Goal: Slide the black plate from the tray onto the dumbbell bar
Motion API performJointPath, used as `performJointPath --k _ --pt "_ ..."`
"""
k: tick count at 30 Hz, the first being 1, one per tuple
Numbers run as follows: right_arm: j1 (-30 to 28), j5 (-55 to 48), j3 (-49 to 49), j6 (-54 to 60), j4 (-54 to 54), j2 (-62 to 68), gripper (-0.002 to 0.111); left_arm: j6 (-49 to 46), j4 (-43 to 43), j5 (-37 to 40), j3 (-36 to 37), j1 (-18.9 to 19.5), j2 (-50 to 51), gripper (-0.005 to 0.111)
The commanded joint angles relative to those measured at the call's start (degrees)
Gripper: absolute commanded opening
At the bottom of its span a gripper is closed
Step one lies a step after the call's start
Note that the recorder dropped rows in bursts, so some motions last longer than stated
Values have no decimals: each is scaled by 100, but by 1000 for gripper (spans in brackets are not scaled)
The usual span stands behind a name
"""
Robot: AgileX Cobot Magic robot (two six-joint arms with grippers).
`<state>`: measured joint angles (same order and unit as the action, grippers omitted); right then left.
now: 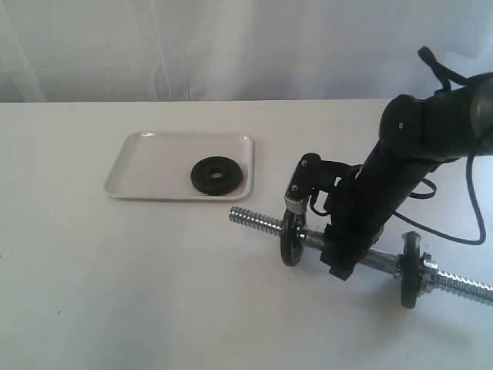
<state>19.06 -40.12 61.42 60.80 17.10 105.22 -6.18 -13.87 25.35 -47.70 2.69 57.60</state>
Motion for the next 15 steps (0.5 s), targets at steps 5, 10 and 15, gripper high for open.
performJointPath --k 5,10,15 --pt "-198 156 -19 471 297 196 0 -181 86 -649 -30 -5 -16 0" --pt "-198 106 -19 649 297 196 30 -181 86 -659 -30 -5 -16 0" --pt "-173 404 -19 649 479 196 47 -181 86 -687 -30 -5 -16 0"
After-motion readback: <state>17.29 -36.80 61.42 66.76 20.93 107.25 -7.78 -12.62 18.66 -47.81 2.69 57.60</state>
